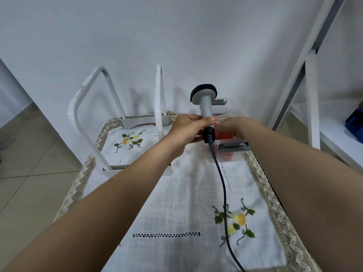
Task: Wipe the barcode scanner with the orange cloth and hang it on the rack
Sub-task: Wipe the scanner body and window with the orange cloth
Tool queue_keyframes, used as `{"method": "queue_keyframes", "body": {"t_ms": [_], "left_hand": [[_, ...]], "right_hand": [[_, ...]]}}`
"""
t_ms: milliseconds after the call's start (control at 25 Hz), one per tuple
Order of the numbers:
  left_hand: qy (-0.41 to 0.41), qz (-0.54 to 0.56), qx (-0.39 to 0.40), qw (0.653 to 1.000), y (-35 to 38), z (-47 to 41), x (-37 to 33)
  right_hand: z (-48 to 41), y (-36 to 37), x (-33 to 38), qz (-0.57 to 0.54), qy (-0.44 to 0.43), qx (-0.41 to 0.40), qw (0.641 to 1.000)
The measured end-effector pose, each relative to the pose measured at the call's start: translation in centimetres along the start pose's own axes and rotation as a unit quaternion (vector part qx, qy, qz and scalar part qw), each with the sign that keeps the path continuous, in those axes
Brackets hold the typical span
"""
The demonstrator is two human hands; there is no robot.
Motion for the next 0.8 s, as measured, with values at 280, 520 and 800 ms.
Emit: {"method": "queue_keyframes", "body": {"t_ms": [280,520,800], "left_hand": [[0.029,-0.022,0.006,0.999,-0.3,1.3,-1.0],[0.084,0.018,0.023,0.996,-0.8,5.0,-3.4],[0.113,0.014,-0.014,0.993,-3.5,12.1,-5.2]], "right_hand": [[3.6,-2.1,2.7,-0.058,-0.058,-0.155,0.984],[10.1,-6.9,4.2,-0.340,-0.172,-0.348,0.857],[21.4,-5.8,5.1,-0.527,-0.304,-0.286,0.740]]}}
Point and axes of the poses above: each hand's wrist, its own z-axis away from the middle knuckle, its own y-axis out of the palm, x = y × z, the point moved 7 cm from there along -z, towards the middle knuckle, and after that the axes turned 14 degrees about -z, right-handed, at the moved point
